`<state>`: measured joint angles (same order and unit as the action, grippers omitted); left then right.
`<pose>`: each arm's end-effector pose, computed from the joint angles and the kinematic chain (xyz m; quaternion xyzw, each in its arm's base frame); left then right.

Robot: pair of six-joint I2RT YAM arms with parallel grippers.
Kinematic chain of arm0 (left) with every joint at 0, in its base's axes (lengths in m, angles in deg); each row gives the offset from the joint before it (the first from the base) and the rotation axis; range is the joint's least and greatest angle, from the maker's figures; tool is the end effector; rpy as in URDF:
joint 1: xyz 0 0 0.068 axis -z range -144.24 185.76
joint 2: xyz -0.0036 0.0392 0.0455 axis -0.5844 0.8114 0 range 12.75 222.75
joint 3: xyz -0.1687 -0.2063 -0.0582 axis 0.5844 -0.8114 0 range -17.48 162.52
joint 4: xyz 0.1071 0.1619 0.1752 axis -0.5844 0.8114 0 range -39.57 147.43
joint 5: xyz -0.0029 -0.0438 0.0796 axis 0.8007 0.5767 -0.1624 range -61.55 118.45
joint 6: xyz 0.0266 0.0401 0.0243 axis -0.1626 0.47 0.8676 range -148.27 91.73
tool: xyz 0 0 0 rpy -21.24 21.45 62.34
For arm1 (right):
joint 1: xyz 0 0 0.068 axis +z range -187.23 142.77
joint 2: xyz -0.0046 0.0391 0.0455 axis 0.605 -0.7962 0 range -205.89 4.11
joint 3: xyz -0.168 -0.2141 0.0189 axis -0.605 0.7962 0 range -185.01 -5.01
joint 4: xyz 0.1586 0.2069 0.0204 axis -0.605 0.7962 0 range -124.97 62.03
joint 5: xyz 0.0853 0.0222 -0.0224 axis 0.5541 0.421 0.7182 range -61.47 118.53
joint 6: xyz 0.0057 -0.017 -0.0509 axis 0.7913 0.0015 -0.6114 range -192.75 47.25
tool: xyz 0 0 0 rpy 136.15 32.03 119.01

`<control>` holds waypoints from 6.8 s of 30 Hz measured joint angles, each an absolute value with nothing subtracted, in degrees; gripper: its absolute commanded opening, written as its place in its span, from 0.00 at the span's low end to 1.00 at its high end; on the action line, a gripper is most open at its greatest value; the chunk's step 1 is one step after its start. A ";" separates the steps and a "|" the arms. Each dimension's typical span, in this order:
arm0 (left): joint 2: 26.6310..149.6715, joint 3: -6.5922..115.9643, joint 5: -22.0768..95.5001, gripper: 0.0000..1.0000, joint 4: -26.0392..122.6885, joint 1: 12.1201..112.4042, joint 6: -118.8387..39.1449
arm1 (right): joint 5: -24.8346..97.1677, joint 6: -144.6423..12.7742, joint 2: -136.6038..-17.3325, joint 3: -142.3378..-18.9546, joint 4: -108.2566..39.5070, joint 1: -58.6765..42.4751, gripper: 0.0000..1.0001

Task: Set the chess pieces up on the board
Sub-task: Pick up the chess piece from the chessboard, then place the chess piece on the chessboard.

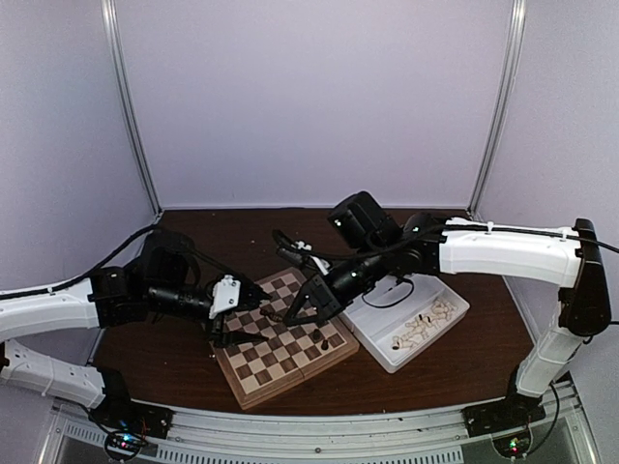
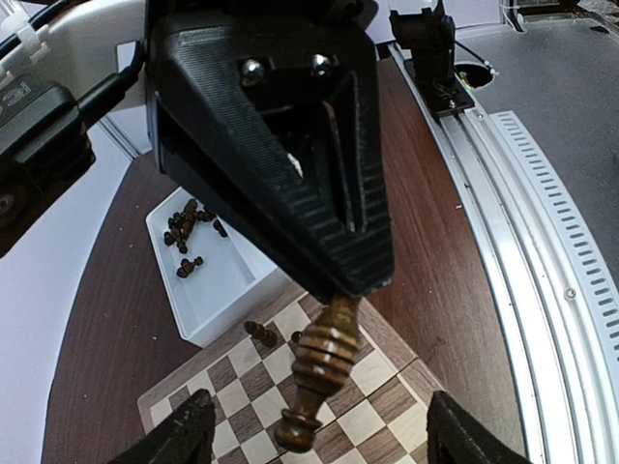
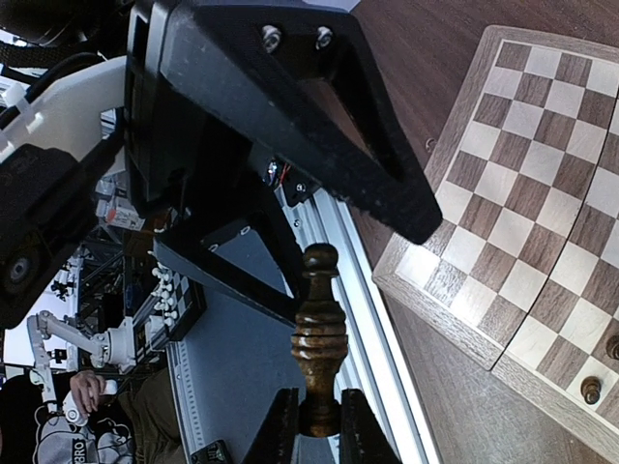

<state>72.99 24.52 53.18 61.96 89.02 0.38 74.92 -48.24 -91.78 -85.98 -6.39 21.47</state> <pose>0.1274 -0.1955 0.2701 0.6350 0.5678 -0.2854 0.4394 0.1706 0.3302 0.3031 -0.3968 0.7615 0.5115 0.0310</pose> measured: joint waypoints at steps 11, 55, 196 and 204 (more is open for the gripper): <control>74.31 25.50 55.74 0.54 60.71 89.02 0.62 | 76.45 -45.46 -93.10 -85.98 -11.22 21.47 0.13; 74.06 20.62 47.67 0.07 47.53 89.08 -9.85 | 64.32 -27.91 -85.36 -65.70 -42.28 21.25 0.29; 59.44 11.25 37.36 0.00 54.61 87.71 -24.32 | 44.08 -54.55 -100.79 -93.43 26.04 18.32 0.00; 59.38 11.25 36.99 0.00 55.25 87.62 -24.32 | 41.06 -55.56 -106.43 -97.70 27.40 18.58 0.00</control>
<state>59.38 11.25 36.99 55.25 87.62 -24.32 41.06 -55.56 -106.43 -97.70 27.40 18.58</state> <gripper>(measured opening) 0.079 0.117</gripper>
